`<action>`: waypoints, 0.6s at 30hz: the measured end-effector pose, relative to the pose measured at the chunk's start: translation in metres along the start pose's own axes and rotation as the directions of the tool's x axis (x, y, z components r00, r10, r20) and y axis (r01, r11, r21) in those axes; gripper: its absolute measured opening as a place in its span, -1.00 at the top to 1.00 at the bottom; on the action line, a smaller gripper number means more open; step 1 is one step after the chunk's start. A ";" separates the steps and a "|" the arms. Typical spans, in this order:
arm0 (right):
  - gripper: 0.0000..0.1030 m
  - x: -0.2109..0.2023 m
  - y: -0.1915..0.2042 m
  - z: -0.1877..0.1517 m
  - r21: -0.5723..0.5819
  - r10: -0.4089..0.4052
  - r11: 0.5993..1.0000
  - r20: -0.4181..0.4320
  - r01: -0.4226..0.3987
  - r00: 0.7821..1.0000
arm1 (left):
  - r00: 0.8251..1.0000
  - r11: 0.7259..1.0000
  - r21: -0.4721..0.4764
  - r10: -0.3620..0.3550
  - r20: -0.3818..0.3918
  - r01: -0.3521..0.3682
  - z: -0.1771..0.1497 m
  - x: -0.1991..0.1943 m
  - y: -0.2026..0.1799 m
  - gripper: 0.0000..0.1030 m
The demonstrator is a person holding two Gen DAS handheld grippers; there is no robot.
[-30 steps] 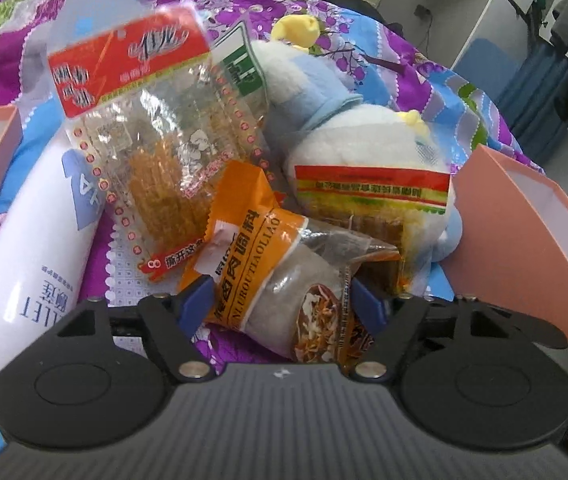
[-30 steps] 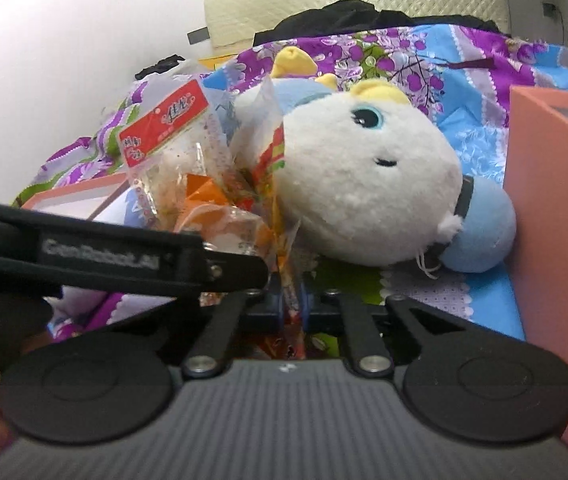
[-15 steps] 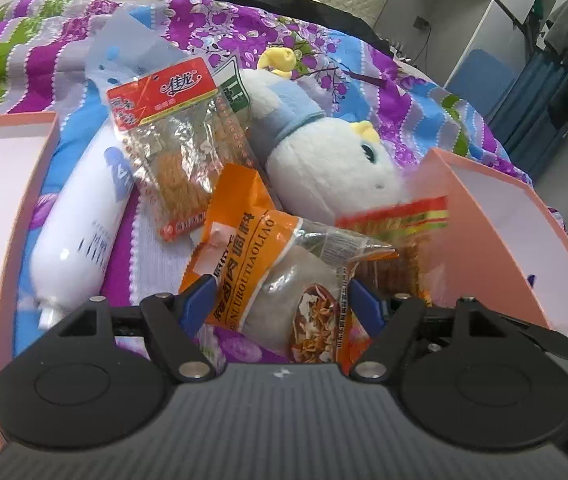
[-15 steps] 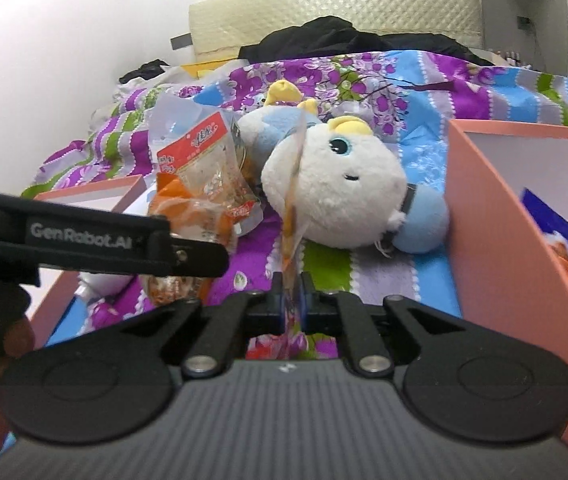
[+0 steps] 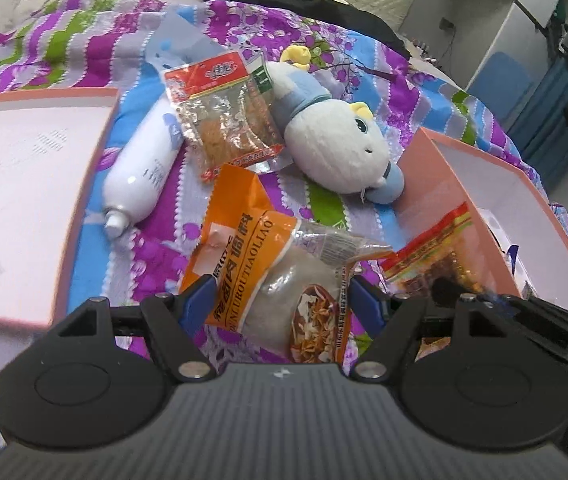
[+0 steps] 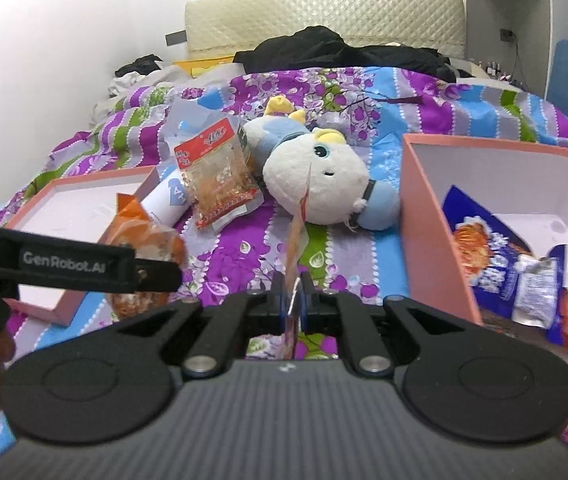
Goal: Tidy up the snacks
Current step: 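Carry the orange-labelled bag and strip packet over the deep box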
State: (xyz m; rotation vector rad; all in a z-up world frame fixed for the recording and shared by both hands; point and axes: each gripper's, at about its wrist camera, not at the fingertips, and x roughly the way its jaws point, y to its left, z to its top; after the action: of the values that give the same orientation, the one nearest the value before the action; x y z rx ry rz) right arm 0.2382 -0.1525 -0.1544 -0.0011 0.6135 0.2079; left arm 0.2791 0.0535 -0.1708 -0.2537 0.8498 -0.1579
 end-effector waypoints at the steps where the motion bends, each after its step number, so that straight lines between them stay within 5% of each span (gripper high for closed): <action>1: 0.82 -0.005 -0.002 -0.001 0.007 0.001 1.000 -0.001 -0.001 1.000 | 1.000 1.000 -0.007 0.001 0.001 -0.001 -0.003 -0.005 0.000 -0.49; 18: 0.82 -0.063 -0.007 -0.030 0.046 0.010 0.999 -0.052 -0.008 0.999 | 1.000 1.000 -0.011 0.020 -0.004 -0.020 -0.042 -0.067 -0.017 -0.48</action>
State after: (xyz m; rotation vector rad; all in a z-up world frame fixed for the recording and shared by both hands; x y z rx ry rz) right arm 0.1725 -0.1734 -0.1437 0.0401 0.6701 0.2029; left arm 0.2031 0.0466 -0.1443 -0.2558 0.8566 -0.1352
